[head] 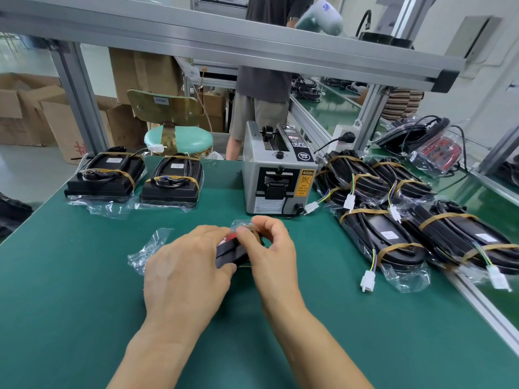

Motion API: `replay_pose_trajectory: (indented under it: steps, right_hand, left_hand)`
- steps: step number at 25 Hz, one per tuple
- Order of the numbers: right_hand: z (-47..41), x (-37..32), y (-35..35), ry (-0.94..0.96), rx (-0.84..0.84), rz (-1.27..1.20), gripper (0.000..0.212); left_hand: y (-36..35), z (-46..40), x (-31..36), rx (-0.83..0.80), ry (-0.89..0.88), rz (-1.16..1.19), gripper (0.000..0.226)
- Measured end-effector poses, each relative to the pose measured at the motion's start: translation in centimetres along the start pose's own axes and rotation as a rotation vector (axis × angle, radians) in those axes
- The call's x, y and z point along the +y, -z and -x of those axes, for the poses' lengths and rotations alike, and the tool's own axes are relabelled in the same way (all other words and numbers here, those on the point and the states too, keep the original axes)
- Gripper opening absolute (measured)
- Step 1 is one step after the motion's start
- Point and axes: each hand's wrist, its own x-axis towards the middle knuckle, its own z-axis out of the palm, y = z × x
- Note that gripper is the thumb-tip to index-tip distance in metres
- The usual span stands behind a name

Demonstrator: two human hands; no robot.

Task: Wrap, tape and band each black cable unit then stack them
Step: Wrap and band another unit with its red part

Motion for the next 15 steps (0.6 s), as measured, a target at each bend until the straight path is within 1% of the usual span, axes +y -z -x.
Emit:
replay_pose_trajectory:
  steps: [2, 4, 6, 7, 9, 12, 15]
  right_hand:
    - [-0.1, -0.2, 0.6, 0.002, -0.042, -0.019, 0.013]
    - [-0.3, -0.7, 1.7, 0.082, -0.140, 0.042, 0.009]
    - [-0.7, -1.4, 2.8, 0.222, -0.243, 0.192, 0.019]
    - [-0.9, -1.8, 3.1, 0.262, -0.271, 0.269, 0.023]
    - [-1.4, -2.6, 3.3, 0.282, -0.296, 0.392, 0.019]
    - [-2.1, -3.4, 3.4, 0.262, -0.354, 0.506, 0.010]
    - [-2.3, -3.7, 3.1, 0.312, -0.429, 0.627, 0.013]
  left_hand:
    - [0.1, 0.0, -0.1, 0.007, 0.010, 0.015, 0.040]
    - [0.1, 0.0, -0.2, 0.007, 0.013, 0.019, 0.040]
    - [0.0, 0.0, -0.1, 0.007, 0.005, 0.014, 0.039]
    - [-0.1, 0.0, -0.1, 0.004, -0.001, 0.010, 0.039]
    - [-0.1, 0.1, -0.1, -0.004, -0.005, 0.003, 0.038]
    - [-0.1, 0.1, -0.1, -0.004, -0.008, 0.012, 0.038]
    - [-0.1, 0.1, -0.2, -0.005, -0.009, 0.007, 0.039]
